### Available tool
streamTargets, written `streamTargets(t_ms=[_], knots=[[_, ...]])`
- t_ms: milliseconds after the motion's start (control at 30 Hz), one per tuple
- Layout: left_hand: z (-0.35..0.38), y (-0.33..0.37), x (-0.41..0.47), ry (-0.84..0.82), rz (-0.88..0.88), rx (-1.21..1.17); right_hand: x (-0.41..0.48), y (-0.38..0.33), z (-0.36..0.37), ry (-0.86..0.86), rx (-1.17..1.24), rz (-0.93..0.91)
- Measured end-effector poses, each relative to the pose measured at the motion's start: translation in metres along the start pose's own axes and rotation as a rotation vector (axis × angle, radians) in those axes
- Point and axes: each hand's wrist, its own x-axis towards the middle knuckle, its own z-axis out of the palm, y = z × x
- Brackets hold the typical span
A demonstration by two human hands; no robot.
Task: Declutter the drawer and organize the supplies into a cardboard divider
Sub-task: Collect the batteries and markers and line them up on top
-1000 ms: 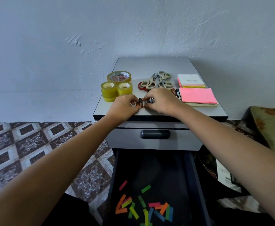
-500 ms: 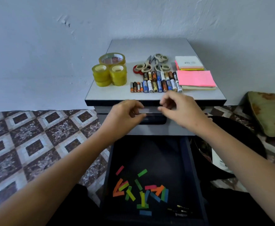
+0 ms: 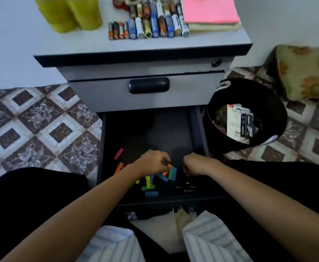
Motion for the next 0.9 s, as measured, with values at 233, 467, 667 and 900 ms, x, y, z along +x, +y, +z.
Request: streamTargets(t_ms=[233, 467, 667, 900], knots=[[0.035, -0.007, 0.016, -0.086, -0.024, 0.106, 0.016, -0.001, 0.028, -0.099, -0.166, 0.049], [0.057, 0.007, 0.027, -0.164, 0.049, 0.239, 0.013, 0.003, 0.012, 0.053, -0.143, -0.009], [0.075, 0.016, 0.037, -0.261, 0.085, 0.407, 0.012, 0.009, -0.018, 0.109, -0.006, -0.026], [0.062, 0.006, 0.036, -0.167, 0.050, 0.296, 0.001, -0.001, -0.001, -0.097, -0.200, -0.025]])
